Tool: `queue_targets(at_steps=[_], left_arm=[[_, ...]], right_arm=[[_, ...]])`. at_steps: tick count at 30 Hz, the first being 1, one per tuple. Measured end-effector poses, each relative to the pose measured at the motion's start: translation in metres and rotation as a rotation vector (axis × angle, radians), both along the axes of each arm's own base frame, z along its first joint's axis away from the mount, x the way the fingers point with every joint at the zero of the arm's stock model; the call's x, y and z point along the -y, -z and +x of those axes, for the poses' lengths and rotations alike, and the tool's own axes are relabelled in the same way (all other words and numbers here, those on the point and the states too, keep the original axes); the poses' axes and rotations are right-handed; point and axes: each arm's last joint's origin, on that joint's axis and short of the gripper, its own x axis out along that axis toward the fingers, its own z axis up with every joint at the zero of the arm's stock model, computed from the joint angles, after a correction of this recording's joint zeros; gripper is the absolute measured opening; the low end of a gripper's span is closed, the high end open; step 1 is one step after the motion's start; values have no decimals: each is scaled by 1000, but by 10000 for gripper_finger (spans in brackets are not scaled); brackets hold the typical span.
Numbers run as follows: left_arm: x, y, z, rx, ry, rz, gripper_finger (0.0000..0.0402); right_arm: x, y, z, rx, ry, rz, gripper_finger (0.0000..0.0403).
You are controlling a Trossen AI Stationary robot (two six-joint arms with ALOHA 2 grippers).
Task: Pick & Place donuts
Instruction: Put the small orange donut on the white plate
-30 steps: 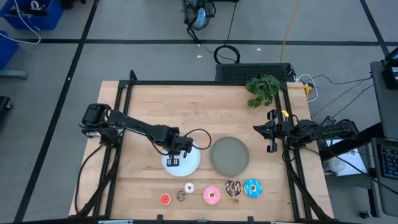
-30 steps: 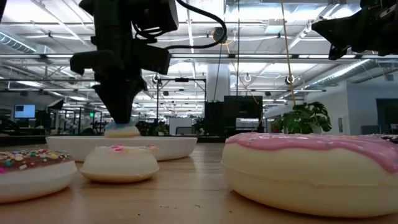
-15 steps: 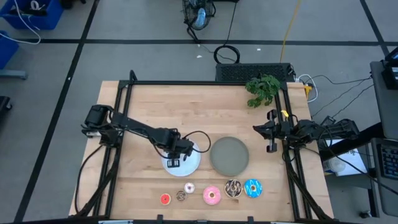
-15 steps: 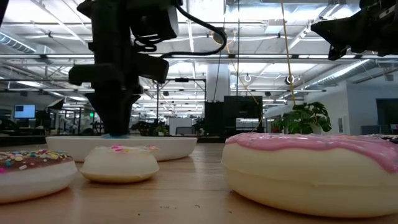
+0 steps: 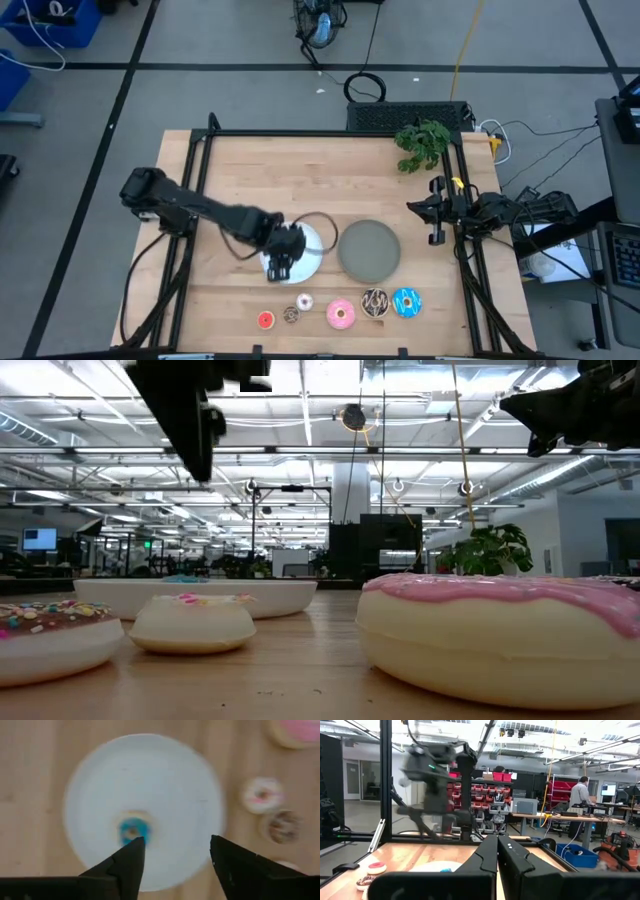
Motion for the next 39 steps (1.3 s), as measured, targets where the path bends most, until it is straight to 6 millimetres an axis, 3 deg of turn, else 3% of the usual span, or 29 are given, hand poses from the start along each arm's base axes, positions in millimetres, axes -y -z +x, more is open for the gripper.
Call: queue_targets(at_steps=[3, 7, 15, 20, 24, 27, 35, 39], left_arm=[[28, -13, -9, 11, 46, -11, 188], [58, -14, -22, 3, 69, -28, 136], [94, 9, -54, -38, 65, -3, 11], [114, 26, -64, 27, 106, -47, 10], [115, 38, -63, 84, 44, -64, 5], [113, 45, -65, 59, 5, -61, 24], [121, 61, -62, 95, 29, -105, 173], [124, 79, -53, 37, 46, -149, 217]], right_arm=[[0, 0, 0, 0, 0, 0, 0], [0, 0, 0, 0, 0, 0, 0], [0, 0, 0, -3, 0, -1, 0], [0, 1, 0, -15, 0, -3, 0], [0, 1, 0, -15, 0, -3, 0], [0, 1, 0, -16, 0, -3, 0], [0, 3, 1, -31, 0, -5, 0], [0, 4, 1, -39, -2, 1, 0]])
